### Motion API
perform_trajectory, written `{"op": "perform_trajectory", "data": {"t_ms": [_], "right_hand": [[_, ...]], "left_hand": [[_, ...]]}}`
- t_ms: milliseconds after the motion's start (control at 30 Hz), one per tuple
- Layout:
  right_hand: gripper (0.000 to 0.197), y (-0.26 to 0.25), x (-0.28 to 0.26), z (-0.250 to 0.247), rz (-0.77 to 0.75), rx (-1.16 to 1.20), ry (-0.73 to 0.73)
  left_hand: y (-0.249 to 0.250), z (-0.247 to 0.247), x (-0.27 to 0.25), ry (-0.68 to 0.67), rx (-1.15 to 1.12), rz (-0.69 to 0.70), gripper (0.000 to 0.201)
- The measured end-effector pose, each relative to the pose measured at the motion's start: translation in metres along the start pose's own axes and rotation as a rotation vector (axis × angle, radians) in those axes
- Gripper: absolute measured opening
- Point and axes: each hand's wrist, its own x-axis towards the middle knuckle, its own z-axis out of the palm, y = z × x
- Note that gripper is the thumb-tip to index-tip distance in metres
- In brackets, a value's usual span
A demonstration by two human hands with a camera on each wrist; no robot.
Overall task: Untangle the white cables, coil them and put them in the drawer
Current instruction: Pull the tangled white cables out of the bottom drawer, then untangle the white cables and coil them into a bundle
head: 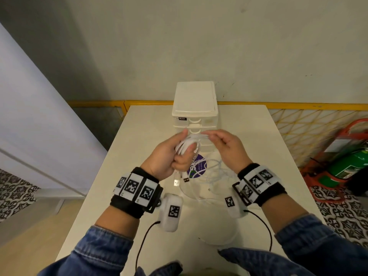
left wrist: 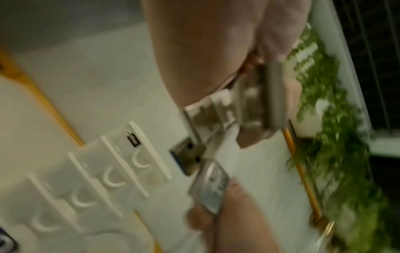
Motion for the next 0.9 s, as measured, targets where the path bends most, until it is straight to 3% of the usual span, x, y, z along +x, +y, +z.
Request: {"op": "perform_trajectory", "data": {"t_ms": [100,233,467,633,767,900], "right_hand": [[0.028,0.018,-0.011,0.021,0.017,-0.099,-0.075],[0.031,0.031,-0.031,0.036,0.076,-0.154,-0.125],[0.021,0.032,-0.042,0.053,0.156,-0.24,-0.298],[0.012,0.031,-0.043,0.056,0.202,-0.234,-0.313],[0.005,0.034,-0.043,0.06,0.234,-0.135,-0.318],[0.015,0.04,-0.045,0.06,0.265,-0.188,-0.303]], "left_hand": [[0.015,0.005,0.006,-0.069,-0.208,0.161,0.05],[0.03,0.001,0.01,-0.028,-0.406,0.365,0.039],[0.029,0.001,0.014,0.286,-0.467,0.578,0.039],[0.027,0.0,0.014,0.517,-0.441,0.646,0.037],[0.026,0.0,0.014,0.579,-0.439,0.724,0.036],[0.026,-0.006,0.011,0.604,-0.359,0.823,0.031]]}}
